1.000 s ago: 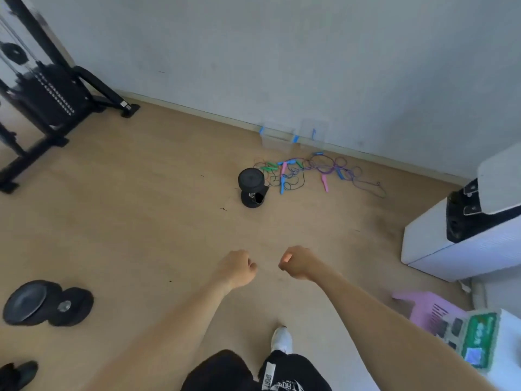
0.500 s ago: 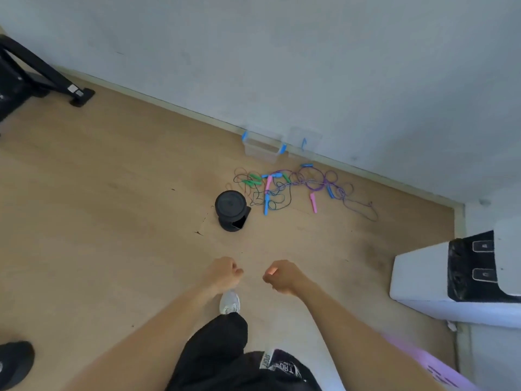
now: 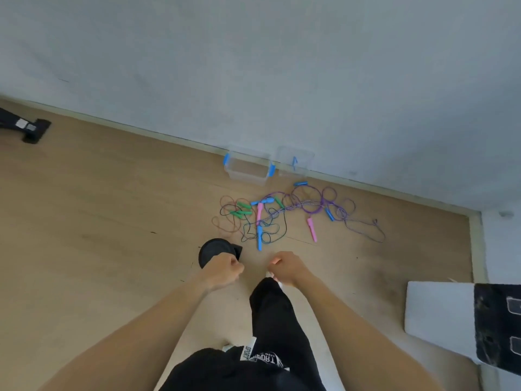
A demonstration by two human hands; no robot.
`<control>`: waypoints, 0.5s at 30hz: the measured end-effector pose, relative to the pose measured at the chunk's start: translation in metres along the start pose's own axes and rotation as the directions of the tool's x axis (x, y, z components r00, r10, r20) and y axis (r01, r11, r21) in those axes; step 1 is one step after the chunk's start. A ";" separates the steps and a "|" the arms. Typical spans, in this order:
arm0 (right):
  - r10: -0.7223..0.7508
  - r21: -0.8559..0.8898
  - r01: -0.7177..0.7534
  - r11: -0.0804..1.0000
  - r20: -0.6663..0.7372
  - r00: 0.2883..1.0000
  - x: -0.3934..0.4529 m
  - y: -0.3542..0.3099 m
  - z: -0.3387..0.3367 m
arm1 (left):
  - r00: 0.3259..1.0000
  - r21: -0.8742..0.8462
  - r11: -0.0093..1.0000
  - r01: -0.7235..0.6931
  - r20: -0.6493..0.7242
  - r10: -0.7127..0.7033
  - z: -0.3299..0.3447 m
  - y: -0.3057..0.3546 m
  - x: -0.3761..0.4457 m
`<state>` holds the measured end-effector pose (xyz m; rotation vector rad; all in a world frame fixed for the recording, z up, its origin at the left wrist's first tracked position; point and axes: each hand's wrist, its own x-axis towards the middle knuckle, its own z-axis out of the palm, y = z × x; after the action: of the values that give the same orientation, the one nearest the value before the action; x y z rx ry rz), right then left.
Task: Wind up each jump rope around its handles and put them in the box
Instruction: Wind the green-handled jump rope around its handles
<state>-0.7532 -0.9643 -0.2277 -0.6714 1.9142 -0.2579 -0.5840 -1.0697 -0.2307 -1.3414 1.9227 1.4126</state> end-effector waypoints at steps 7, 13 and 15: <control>-0.021 -0.008 0.021 1.000 0.080 0.997 0.107 -0.058 -0.080 | 0.993 -0.059 0.992 0.115 0.043 -0.112 -0.075 0.072 0.070; 0.060 0.113 -0.061 0.992 0.011 0.998 0.178 -0.103 -0.120 | 0.981 -0.101 0.986 0.133 0.153 -0.116 -0.129 0.093 0.139; 0.117 0.177 -0.115 0.978 -0.003 0.993 0.204 -0.114 -0.122 | 0.975 -0.051 0.992 0.111 0.198 -0.099 -0.147 0.088 0.171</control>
<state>-0.8852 -1.1868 -0.2789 -0.4393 1.9095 -0.3541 -0.7074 -1.2761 -0.2562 -1.2610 1.6707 1.5018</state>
